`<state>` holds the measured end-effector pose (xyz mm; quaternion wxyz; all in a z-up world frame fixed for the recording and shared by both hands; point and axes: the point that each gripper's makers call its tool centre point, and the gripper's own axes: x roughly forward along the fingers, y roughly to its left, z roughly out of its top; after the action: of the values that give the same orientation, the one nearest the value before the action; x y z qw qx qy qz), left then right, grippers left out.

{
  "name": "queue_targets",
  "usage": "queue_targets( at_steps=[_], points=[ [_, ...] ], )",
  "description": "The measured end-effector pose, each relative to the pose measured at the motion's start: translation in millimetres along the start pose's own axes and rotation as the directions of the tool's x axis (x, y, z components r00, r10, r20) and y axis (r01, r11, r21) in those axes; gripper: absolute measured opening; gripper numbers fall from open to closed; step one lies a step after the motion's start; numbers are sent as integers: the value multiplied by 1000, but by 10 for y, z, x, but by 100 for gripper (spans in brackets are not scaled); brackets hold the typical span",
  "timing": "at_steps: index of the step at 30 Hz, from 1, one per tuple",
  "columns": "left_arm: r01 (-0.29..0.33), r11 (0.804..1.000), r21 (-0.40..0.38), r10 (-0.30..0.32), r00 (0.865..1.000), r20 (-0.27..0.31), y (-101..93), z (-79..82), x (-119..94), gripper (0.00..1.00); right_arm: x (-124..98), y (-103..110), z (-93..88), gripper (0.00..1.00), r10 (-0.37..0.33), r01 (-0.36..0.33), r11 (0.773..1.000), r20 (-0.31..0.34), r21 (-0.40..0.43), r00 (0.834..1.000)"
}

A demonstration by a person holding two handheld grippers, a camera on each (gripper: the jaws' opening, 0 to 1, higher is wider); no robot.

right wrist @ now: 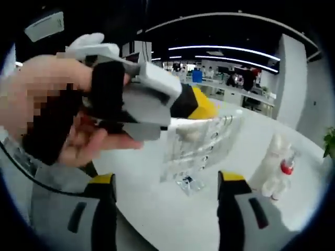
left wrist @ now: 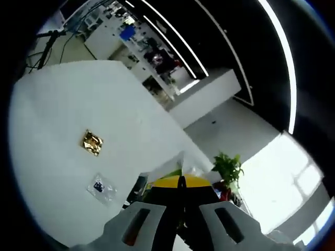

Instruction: Arrange the skincare products in the storage area until every visible bottle or jar stands upright without overlapping.

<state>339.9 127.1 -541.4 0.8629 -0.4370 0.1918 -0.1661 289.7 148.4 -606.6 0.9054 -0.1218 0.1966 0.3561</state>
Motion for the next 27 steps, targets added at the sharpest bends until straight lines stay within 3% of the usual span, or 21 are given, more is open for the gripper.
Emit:
queue_targets(
  at_steps=[4, 5, 7, 9, 12, 15, 18, 20, 21, 23, 26, 27],
  points=[
    [30, 999, 18, -30, 999, -24, -125, -100, -56, 0, 51, -130, 159, 78, -94, 93, 996, 69, 13, 993],
    [38, 999, 23, -38, 999, -25, -149, -113, -70, 0, 48, -175, 148, 78, -127, 125, 992, 60, 30, 990],
    [52, 998, 35, -51, 998, -41, -170, -133, -89, 0, 20, -212, 166, 67, -150, 143, 986, 76, 81, 986],
    [62, 997, 34, -61, 997, -47, -171, -124, -114, 0, -17, -264, 111, 49, -167, 161, 981, 57, 105, 984],
    [94, 996, 3, -94, 994, -52, -200, -92, -168, 0, -33, -262, 54, 36, -173, 161, 972, 59, 169, 983],
    [119, 993, 3, -119, 991, -59, -244, -104, -207, 0, -64, -247, 57, 20, -186, 174, 973, 65, 154, 980],
    [142, 990, 4, -142, 988, -67, -273, -85, -250, 0, -130, -292, 36, 7, -217, 205, 968, 73, 146, 974],
    [155, 988, 4, -155, 985, -71, -251, -60, -279, 0, -176, -361, 21, 1, -238, 218, 956, 82, 197, 968],
    [157, 988, -6, -158, 985, -75, -240, -57, -292, 0, -182, -357, 17, 1, -212, 187, 955, 90, 230, 973],
    [184, 983, -22, -185, 979, -84, -258, -66, -329, 0, -219, -425, -3, 1, -235, 202, 941, 95, 272, 967],
    [207, 978, -27, -209, 973, -97, -298, -104, -355, 0, -249, -387, -8, 1, -208, 134, 888, 126, 439, 970],
    [215, 976, -32, -217, 971, -104, -315, -122, -359, 0, -263, -375, -17, 1, -203, 122, 880, 132, 459, 970]
  ],
)
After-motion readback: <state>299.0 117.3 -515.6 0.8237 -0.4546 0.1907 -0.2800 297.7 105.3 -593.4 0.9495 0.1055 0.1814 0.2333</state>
